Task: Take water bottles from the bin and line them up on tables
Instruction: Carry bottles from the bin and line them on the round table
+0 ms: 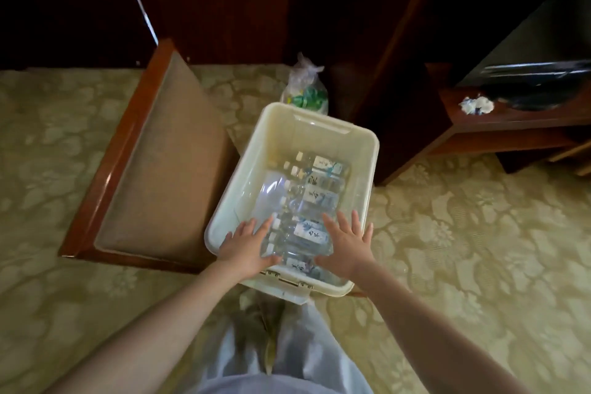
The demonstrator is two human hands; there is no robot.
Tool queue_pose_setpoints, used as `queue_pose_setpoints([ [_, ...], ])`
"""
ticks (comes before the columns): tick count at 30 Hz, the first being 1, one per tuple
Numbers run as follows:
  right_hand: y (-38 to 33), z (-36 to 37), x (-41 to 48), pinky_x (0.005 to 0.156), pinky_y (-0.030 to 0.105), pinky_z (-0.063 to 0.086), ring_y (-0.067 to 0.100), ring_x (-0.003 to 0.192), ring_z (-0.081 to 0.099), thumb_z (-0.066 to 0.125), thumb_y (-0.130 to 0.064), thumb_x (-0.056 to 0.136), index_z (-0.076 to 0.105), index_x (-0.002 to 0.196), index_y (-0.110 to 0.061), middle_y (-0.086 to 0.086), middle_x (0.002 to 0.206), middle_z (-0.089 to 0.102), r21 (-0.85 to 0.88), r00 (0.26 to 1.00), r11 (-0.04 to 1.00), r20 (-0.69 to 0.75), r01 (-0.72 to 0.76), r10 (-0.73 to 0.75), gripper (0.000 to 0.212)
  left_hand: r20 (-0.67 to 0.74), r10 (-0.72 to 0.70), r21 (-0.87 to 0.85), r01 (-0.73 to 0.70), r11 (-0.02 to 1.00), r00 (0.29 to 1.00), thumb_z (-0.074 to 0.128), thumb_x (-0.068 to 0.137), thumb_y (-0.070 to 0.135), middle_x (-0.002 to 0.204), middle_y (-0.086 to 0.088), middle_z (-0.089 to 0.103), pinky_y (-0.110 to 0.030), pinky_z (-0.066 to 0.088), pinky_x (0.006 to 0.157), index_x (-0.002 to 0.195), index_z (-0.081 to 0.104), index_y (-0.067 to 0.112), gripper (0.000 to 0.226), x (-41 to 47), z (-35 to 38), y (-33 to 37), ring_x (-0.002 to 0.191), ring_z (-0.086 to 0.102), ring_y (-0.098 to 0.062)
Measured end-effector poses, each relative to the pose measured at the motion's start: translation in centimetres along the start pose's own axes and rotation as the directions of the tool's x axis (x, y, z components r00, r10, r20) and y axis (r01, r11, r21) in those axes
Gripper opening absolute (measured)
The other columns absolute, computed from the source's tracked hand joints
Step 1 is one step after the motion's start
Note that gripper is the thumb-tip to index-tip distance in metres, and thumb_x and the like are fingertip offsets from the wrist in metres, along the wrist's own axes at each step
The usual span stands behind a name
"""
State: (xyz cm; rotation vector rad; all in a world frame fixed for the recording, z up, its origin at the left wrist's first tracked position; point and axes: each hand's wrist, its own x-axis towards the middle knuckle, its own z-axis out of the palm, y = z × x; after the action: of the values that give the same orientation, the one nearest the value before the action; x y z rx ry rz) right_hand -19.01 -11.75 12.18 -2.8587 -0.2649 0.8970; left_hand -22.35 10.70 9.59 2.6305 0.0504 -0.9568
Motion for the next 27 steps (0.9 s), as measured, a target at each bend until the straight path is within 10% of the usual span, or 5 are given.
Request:
queue_pose_setpoints([
  [13, 2.0, 4.1, 13.3, 0.121, 0.055, -0.001, 0.028, 0.153, -0.001, 0.064, -0.048, 0.088, 0.005, 0.159, -0.031, 0.002, 0.166, 0.01, 0.023, 0.922, 0.988, 0.358, 0.15, -0.148, 0.094, 0.104, -0.186, -0.153, 0.2, 0.968, 0.977, 0.052, 0.088, 0.063, 0.163, -0.008, 0.012, -0.047, 0.025, 0.117, 0.155, -0.006, 0.035, 0.092, 7.1, 3.4, 0.5, 0.15, 0.014, -0.029],
  [19, 3.2, 7.0, 16.1, 0.107, 0.042, 0.043, 0.023, 0.137, 0.039, 0.067, -0.045, 0.088, 0.026, 0.154, -0.03, 0.0, 0.148, 0.039, 0.118, 0.907, 0.982, 0.379, 0.149, -0.183, 0.079, 0.12, -0.235, -0.216, 0.257, 0.942, 0.964, 0.055, 0.087, 0.063, 0.159, -0.006, 0.026, -0.044, 0.03, 0.114, 0.155, 0.002, 0.032, 0.091, 9.9, 4.5, 0.5, 0.144, 0.029, -0.027],
  [27, 3.5, 7.0, 18.2, 0.095, 0.04, 0.051, 0.024, 0.113, 0.059, 0.076, -0.026, 0.081, 0.051, 0.13, -0.021, 0.004, 0.126, 0.057, 0.057, 0.891, 0.973, 0.392, 0.224, -0.228, 0.055, 0.216, -0.362, -0.559, 0.419, 0.715, 0.907, 0.061, 0.09, 0.051, 0.157, -0.003, 0.034, -0.043, 0.034, 0.111, 0.156, 0.005, 0.028, 0.09, 12.2, 4.8, 1.9, 0.14, 0.038, -0.024],
])
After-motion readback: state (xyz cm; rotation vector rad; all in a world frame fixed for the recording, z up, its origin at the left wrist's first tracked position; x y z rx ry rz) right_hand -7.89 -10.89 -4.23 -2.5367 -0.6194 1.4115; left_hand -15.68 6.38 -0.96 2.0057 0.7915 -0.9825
